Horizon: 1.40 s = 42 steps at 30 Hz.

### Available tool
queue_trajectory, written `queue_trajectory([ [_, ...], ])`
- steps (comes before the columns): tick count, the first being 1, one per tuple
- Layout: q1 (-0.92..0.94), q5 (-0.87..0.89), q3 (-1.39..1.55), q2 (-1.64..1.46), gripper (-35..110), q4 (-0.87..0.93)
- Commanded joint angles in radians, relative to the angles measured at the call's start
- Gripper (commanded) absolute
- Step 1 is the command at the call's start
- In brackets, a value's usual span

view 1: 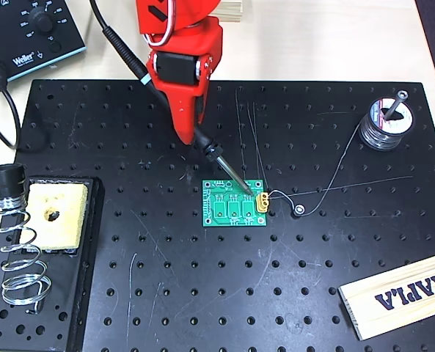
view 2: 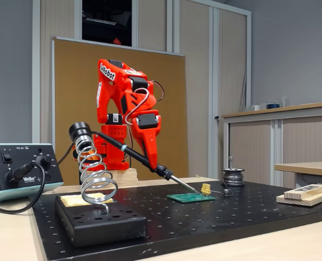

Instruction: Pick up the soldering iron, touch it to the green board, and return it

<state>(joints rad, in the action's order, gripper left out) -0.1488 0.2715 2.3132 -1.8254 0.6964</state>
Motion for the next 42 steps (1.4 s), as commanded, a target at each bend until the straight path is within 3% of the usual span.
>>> queue_trajectory([
  [1,0.017,-0.012,0.025,-0.072,0,0.003],
  [22,0.038,-0.132,-0.178,0.052,0,0.032],
  [42,-0.026,-0.069,-0.249,0.158,0,0.023],
])
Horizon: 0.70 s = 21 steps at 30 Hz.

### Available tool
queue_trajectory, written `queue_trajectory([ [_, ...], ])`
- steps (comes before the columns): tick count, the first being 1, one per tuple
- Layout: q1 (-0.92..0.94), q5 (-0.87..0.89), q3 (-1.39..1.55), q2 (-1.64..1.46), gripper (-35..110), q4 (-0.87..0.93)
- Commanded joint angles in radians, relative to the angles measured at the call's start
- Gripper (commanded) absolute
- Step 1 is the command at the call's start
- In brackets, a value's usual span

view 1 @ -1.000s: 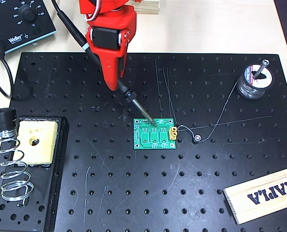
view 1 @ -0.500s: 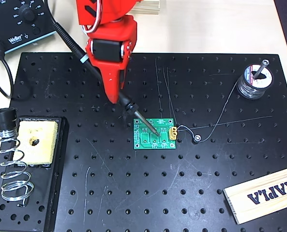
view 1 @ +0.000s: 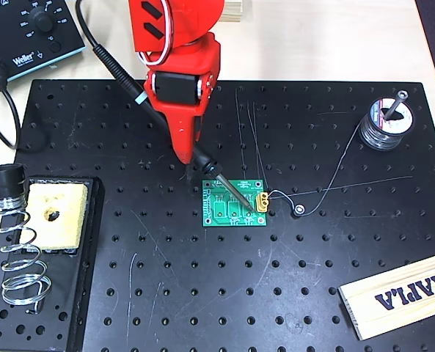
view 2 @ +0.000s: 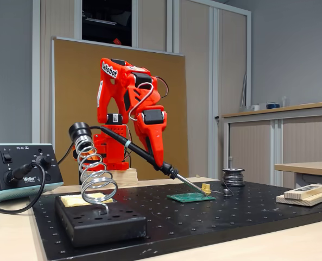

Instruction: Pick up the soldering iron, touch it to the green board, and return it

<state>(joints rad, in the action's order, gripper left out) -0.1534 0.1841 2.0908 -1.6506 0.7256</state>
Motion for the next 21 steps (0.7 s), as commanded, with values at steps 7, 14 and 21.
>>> queue_trajectory([
  [7,-0.026,0.026,-0.009,-0.021,0,-0.014],
  [14,-0.028,0.035,0.000,-0.026,0,-0.017],
  [21,-0.029,0.037,0.000,-0.026,0,-0.015],
])
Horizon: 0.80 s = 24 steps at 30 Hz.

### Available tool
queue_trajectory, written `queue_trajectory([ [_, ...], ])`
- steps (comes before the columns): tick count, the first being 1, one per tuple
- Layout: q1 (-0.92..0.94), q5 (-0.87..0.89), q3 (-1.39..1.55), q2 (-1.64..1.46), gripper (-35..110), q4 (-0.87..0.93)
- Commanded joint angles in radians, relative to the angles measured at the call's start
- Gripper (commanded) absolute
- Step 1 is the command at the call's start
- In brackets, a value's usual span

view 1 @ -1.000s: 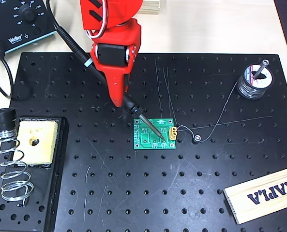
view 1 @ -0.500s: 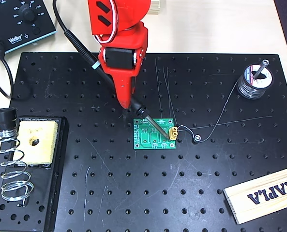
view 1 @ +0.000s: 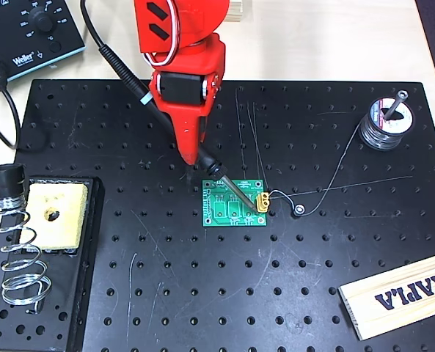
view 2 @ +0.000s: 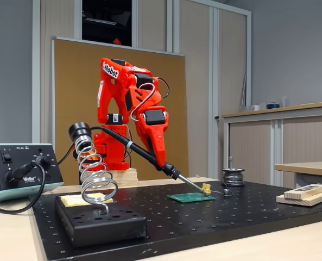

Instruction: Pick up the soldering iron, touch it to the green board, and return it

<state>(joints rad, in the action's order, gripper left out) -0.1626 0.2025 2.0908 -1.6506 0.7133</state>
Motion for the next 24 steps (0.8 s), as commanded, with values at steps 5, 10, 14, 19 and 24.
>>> queue_trajectory([
  [5,-0.021,0.020,0.000,-0.025,0,-0.003],
  [10,-0.021,0.020,0.005,-0.025,0,-0.003],
  [14,-0.021,0.023,0.006,-0.026,0,-0.002],
  [19,-0.021,0.023,0.006,-0.026,0,-0.002],
  [24,-0.021,0.023,0.009,-0.025,0,-0.002],
])
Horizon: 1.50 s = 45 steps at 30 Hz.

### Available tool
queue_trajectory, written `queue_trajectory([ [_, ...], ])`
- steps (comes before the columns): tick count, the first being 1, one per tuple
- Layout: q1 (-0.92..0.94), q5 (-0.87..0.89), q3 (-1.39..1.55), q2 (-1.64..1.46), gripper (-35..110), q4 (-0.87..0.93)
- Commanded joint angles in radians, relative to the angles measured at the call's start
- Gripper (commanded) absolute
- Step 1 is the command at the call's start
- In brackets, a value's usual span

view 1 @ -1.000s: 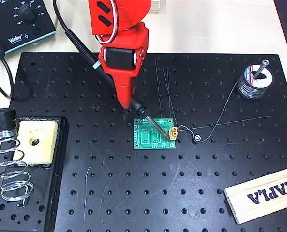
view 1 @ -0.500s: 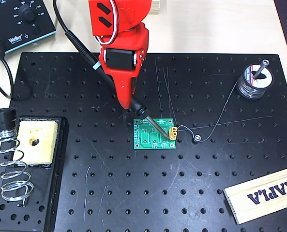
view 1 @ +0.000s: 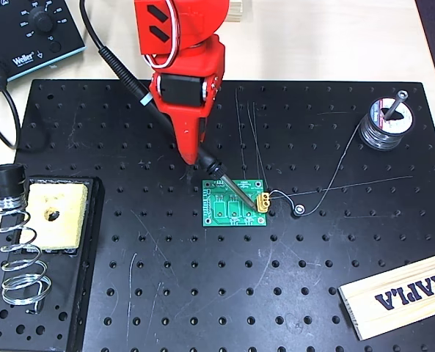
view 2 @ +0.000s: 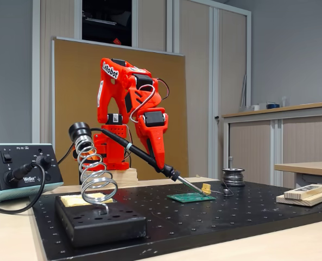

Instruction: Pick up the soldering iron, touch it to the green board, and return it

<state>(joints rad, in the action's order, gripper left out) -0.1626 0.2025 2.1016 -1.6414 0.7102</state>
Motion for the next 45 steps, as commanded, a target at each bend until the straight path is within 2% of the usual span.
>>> queue_trajectory([
  [1,-0.020,0.023,-0.002,-0.034,0,0.002],
  [45,-0.014,0.021,0.008,-0.044,0,0.005],
])
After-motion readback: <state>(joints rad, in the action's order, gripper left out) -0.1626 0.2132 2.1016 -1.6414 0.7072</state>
